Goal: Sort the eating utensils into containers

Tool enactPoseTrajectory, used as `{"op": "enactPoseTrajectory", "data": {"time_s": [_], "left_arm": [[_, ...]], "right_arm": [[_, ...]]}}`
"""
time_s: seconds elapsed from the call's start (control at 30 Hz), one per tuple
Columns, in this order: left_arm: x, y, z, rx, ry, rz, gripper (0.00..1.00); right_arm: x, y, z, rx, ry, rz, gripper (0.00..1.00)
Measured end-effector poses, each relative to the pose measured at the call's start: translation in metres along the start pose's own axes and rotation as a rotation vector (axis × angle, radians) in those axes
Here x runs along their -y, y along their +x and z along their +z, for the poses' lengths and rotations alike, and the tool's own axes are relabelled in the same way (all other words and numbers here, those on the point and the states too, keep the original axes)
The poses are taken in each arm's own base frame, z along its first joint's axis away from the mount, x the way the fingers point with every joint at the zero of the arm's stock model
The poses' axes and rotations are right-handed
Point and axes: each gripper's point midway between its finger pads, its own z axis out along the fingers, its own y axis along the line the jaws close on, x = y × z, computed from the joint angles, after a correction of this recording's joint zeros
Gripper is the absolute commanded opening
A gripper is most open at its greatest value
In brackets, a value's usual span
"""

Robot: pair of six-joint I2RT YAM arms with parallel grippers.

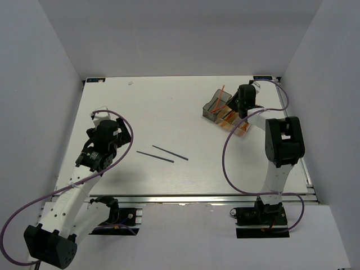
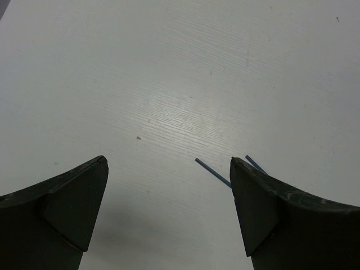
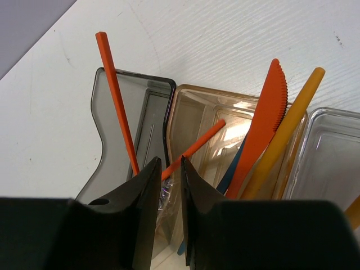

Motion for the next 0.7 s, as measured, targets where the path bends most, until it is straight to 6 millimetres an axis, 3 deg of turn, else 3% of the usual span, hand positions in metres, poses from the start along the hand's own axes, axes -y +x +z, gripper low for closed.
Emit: {"op": "enactPoseTrajectory", "data": {"time_s": [0.23, 0.37, 0.47, 0.7], "left_arm": [[0.000, 0.000, 0.000, -0.001, 0.001, 0.001, 0.98], [0.000, 0.000, 0.000, -0.001, 0.001, 0.001, 0.98], [0.000, 0.000, 0.000, -0.001, 0.001, 0.002, 0.98], [0.000, 0.000, 0.000, -0.001, 0.002, 0.003, 0.98]], "right_arm": [[-0.005, -0.005, 0.000, 0.005, -0.011, 0.000, 0.26], [-0.013, -0.015, 0.001, 0.022, -0.024, 0.007, 0.34], [-0.009, -0.011, 0.000, 0.013, -0.012, 0.009, 0.37], [0.011, 0.008, -0.005, -0.021, 0.048, 0.024, 0.27]]}}
